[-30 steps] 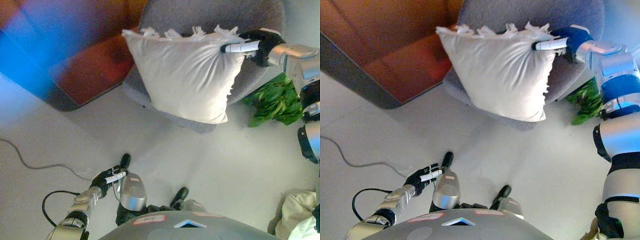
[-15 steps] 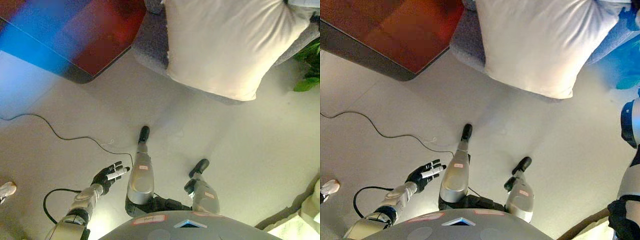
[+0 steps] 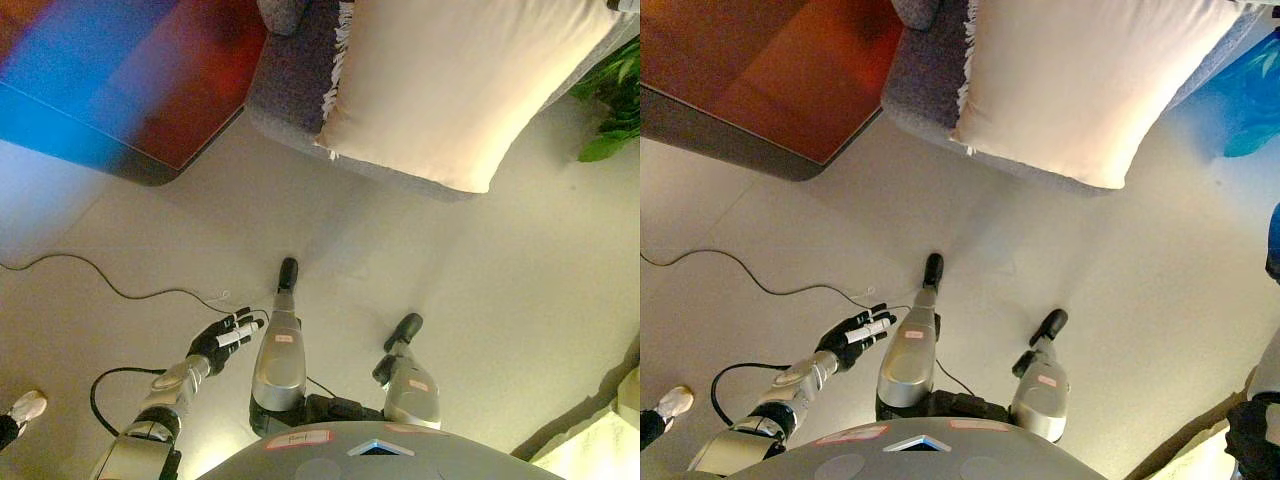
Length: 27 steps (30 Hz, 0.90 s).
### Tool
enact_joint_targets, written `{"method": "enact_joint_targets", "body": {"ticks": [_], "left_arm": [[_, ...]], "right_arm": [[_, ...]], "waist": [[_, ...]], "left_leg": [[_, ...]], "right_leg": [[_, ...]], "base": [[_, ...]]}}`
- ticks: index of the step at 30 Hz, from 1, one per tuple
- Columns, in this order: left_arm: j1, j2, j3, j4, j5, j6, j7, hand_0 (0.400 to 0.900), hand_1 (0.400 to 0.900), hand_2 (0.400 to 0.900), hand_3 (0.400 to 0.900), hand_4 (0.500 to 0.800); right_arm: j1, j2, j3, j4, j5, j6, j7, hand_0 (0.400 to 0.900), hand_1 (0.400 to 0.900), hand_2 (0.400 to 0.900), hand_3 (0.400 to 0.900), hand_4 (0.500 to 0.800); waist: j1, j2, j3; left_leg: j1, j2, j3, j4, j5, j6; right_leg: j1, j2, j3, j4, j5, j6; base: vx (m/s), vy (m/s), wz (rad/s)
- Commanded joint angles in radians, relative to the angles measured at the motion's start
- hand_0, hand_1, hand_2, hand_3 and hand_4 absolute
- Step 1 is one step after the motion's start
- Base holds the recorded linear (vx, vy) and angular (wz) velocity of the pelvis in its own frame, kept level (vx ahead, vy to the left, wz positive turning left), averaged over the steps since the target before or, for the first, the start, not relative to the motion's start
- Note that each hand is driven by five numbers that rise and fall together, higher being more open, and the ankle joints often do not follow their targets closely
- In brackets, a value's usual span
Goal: Pick up the pillow and put it on the sofa.
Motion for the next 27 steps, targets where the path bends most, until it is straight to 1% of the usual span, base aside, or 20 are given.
{"method": "enact_joint_targets", "body": {"ticks": [1,2,5,10,14,17,19,21,23,24,25,26,27], "left_arm": [[0.052,0.044,-0.077,0.066,-0.003,0.006,-0.016,0.900,0.900,0.900,0.900,0.800],[0.057,0.044,-0.074,0.070,0.007,0.012,-0.014,0.900,0.900,0.900,0.900,0.800],[0.060,0.045,-0.074,0.077,0.016,0.016,-0.011,0.900,0.900,0.900,0.900,0.800],[0.067,0.049,-0.057,0.095,0.055,0.032,0.002,0.900,0.900,0.900,0.900,0.800],[0.075,0.059,-0.045,0.109,0.098,0.036,-0.007,0.900,0.900,0.900,0.900,0.800],[0.088,0.060,-0.031,0.122,0.134,0.036,0.014,0.900,0.900,0.900,0.900,0.800],[0.088,0.061,-0.023,0.126,0.149,0.039,0.030,0.900,0.900,0.900,0.900,0.800],[0.092,0.056,-0.010,0.136,0.169,0.041,0.047,0.900,0.900,0.900,0.900,0.800],[0.093,0.047,0.004,0.149,0.186,0.047,0.054,0.900,0.900,0.900,0.900,0.800],[0.096,0.046,0.006,0.157,0.195,0.040,0.063,0.900,0.900,0.900,0.900,0.800],[0.098,0.043,0.012,0.168,0.197,0.035,0.067,0.900,0.900,0.900,0.900,0.800],[0.098,0.047,0.013,0.171,0.200,0.034,0.067,0.900,0.900,0.900,0.900,0.800],[0.092,0.037,0.028,0.183,0.208,0.031,0.071,0.900,0.900,0.900,0.900,0.800]], "right_arm": [[-0.163,-0.092,0.090,-0.022,-0.063,-0.061,-0.016,0.900,0.900,0.900,0.900,0.800],[-0.164,-0.097,0.095,-0.016,-0.072,-0.061,-0.012,0.900,0.900,0.900,0.900,0.800],[-0.171,-0.105,0.104,-0.012,-0.084,-0.055,-0.012,0.900,0.900,0.900,0.900,0.800],[-0.174,-0.128,0.118,-0.011,-0.101,-0.035,-0.023,0.900,0.900,0.900,0.900,0.800],[-0.165,-0.147,0.120,-0.013,-0.085,-0.019,-0.007,0.900,0.900,0.900,0.900,0.800],[-0.122,-0.176,0.103,-0.012,-0.070,0.011,0.049,0.900,0.900,0.900,0.900,0.800],[-0.068,-0.204,0.066,-0.006,-0.049,0.027,0.082,0.900,0.900,0.900,0.900,0.800],[0.049,-0.237,-0.025,0.002,-0.038,0.047,0.129,0.900,0.900,0.900,0.900,0.800],[0.201,-0.245,-0.141,0.005,-0.059,0.052,0.164,0.900,0.900,0.900,0.900,0.800],[0.294,-0.243,-0.207,0.003,-0.063,0.042,0.181,0.900,0.900,0.900,0.900,0.800],[0.391,-0.232,-0.275,0.000,-0.038,0.032,0.199,0.900,0.900,0.900,0.900,0.800],[0.453,-0.224,-0.325,-0.007,-0.039,0.031,0.203,0.900,0.900,0.900,0.900,0.800],[0.571,-0.183,-0.405,-0.010,-0.035,0.012,0.236,0.900,0.900,0.900,0.900,0.800]], "waist": [[-0.002,-0.026,-0.092],[-0.002,-0.028,-0.099],[-0.005,-0.038,-0.112],[-0.011,-0.059,-0.144],[-0.015,-0.075,-0.167],[-0.025,-0.093,-0.203],[-0.031,-0.102,-0.225],[-0.045,-0.111,-0.258],[-0.059,-0.114,-0.281],[-0.065,-0.117,-0.290],[-0.078,-0.115,-0.300],[-0.081,-0.119,-0.304],[-0.100,-0.112,-0.313]], "left_leg": [[0.039,0.049,0.012,-0.034,-0.065,0.001],[0.053,0.055,0.016,-0.034,-0.070,-0.001],[0.059,0.055,0.017,-0.034,-0.067,0.000],[0.083,0.063,0.025,-0.034,-0.071,-0.002],[0.103,0.066,0.032,-0.034,-0.074,-0.003],[0.133,0.070,0.044,-0.034,-0.079,-0.001],[0.154,0.073,0.049,-0.034,-0.084,0.002],[0.183,0.074,0.059,-0.034,-0.092,0.004],[0.208,0.074,0.067,-0.034,-0.100,0.008],[0.221,0.074,0.070,-0.034,-0.103,0.010],[0.237,0.074,0.078,-0.034,-0.107,0.012],[0.245,0.074,0.082,-0.034,-0.109,0.012],[0.261,0.072,0.091,-0.034,-0.114,0.014]], "right_leg": [[-0.059,-0.111,0.044,0.017,0.043,0.061],[-0.048,-0.106,0.045,0.018,0.037,0.060],[-0.043,-0.105,0.047,0.016,0.038,0.060],[-0.017,-0.094,0.051,0.012,0.029,0.059],[0.006,-0.085,0.052,0.009,0.022,0.058],[0.034,-0.074,0.057,0.007,0.012,0.056],[0.053,-0.068,0.061,0.007,0.006,0.054],[0.079,-0.060,0.064,0.006,-0.001,0.052],[0.097,-0.055,0.068,0.006,-0.005,0.049],[0.106,-0.052,0.071,0.006,-0.006,0.048],[0.115,-0.049,0.076,0.005,-0.007,0.046],[0.120,-0.048,0.078,0.004,-0.009,0.044],[0.128,-0.044,0.086,0.004,-0.011,0.040]], "base": [[0.06,-0.031,-0.05],[0.04,-0.023,-0.04],[0.03,-0.018,-0.01],[0.04,-0.044,0.00],[0.02,-0.047,-0.02],[0.05,-0.037,-0.08],[0.07,-0.043,-0.06],[0.07,-0.040,-0.09],[0.05,-0.031,-0.11],[0.01,-0.012,-0.16],[-0.01,0.002,-0.16],[-0.04,0.021,-0.21],[-0.05,0.023,-0.18]]}}
